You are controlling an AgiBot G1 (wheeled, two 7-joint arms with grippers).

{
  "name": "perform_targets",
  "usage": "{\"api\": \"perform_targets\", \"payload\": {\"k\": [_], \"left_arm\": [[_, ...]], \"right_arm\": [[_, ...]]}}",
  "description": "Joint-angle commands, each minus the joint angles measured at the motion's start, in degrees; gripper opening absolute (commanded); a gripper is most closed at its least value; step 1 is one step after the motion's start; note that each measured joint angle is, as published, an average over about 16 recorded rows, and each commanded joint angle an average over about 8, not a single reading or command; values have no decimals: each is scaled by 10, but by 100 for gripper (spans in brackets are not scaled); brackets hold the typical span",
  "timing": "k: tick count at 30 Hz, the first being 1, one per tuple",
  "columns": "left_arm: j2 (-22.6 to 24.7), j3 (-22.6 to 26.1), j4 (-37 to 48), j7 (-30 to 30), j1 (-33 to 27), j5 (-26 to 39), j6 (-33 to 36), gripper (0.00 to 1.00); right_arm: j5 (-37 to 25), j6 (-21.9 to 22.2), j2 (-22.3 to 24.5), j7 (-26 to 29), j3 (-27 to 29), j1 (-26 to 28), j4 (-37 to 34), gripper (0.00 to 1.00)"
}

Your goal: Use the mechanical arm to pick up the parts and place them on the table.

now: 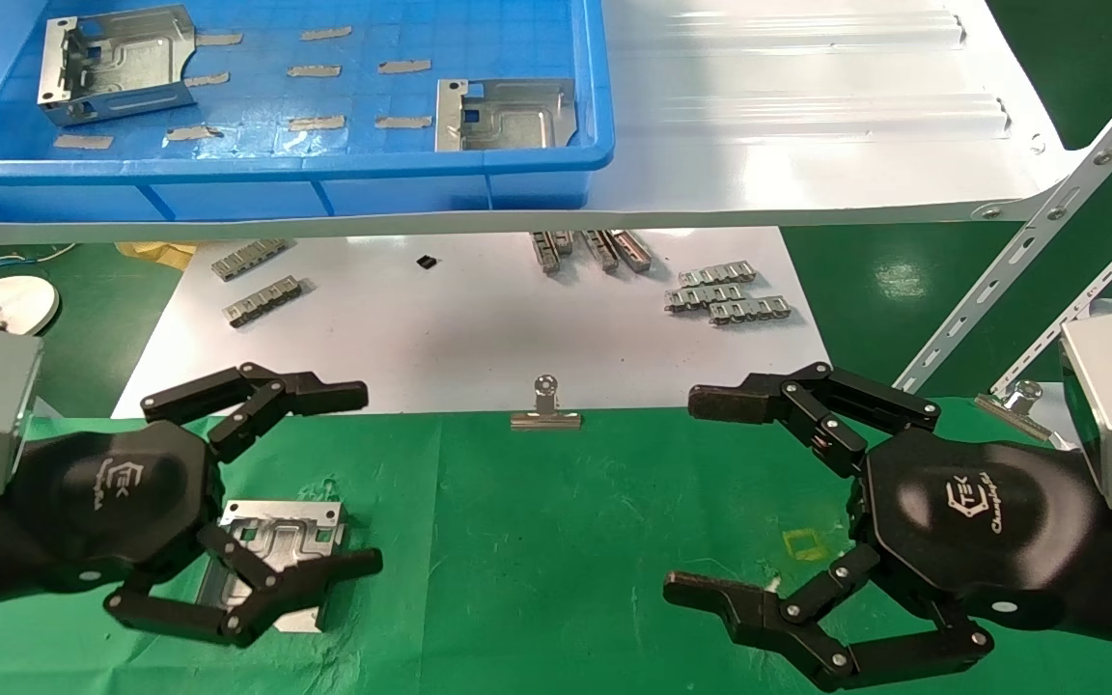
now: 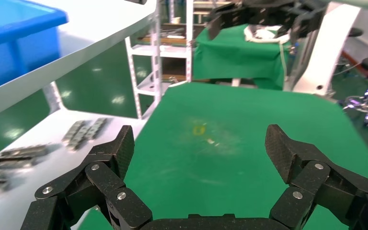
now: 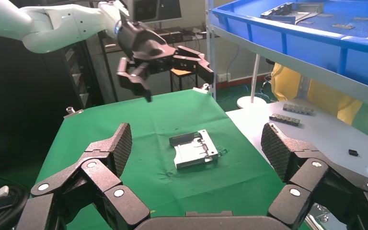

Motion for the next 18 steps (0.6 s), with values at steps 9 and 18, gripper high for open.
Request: {"api": "perform_targets", "payload": {"k": [9, 18], "left_arm": [[-13, -42, -105, -79, 42, -23, -10, 100], [-18, -54, -136, -95, 54, -32, -14, 100]], "right_arm": [[0, 0, 0, 0, 0, 0, 0, 100], [0, 0, 0, 0, 0, 0, 0, 100]]}}
